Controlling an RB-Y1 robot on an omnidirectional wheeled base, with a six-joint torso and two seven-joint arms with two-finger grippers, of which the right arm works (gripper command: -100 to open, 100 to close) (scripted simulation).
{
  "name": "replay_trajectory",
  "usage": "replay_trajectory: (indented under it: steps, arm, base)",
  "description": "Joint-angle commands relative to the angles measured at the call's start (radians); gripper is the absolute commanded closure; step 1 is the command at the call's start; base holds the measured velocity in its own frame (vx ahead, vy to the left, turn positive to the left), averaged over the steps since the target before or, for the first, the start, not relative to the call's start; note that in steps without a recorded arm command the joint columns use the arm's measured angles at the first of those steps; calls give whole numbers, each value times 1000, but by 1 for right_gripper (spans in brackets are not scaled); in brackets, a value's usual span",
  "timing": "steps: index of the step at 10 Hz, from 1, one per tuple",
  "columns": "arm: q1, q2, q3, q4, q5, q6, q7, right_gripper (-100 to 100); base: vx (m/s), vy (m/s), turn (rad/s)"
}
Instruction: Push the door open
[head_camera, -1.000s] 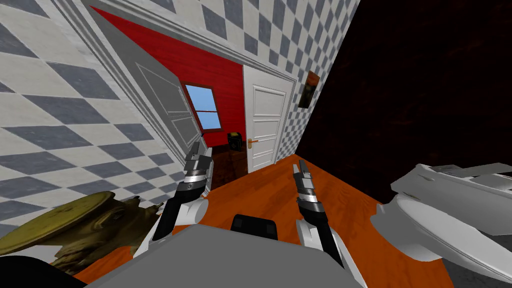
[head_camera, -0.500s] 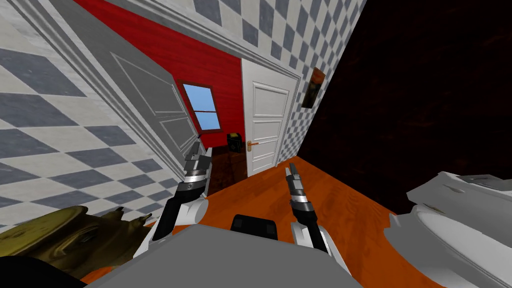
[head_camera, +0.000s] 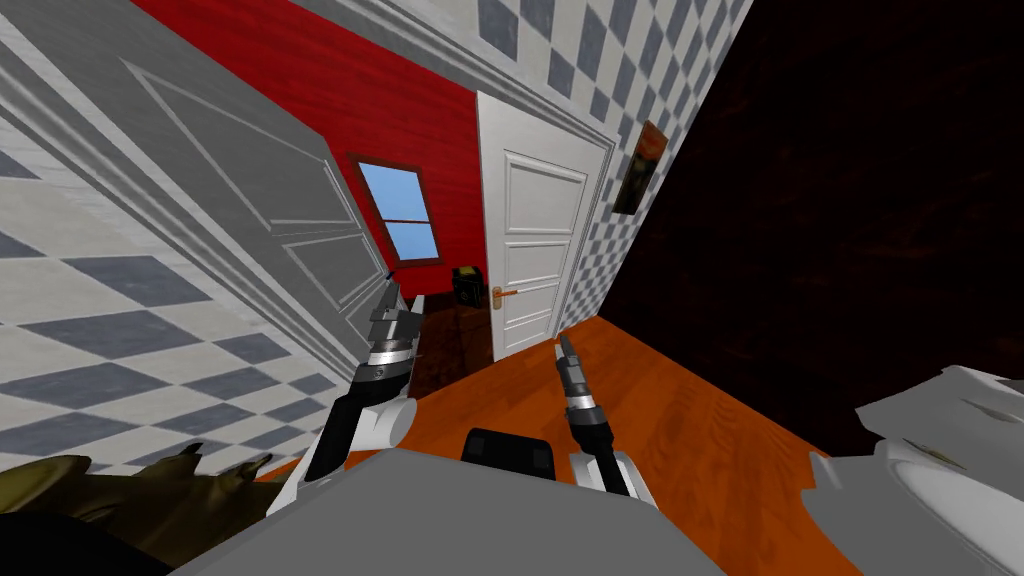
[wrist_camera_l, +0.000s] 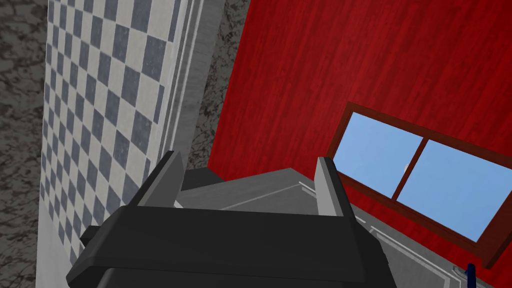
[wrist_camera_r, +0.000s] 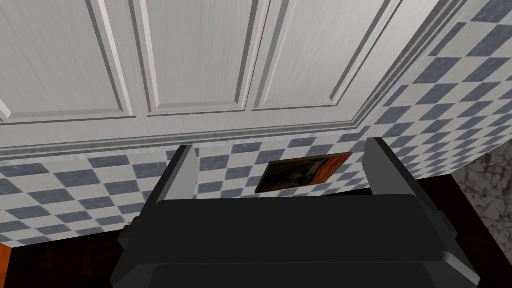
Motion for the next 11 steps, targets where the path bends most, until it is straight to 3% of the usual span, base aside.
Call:
replay_trajectory:
  steps: [1, 11]
  arm:
    - [1, -8, 35, 26, 30, 14, -32, -100]
    - [2, -11, 190, 196, 163, 34, -156, -100]
  base:
    - [212, -16, 30]
    - [206, 2, 20]
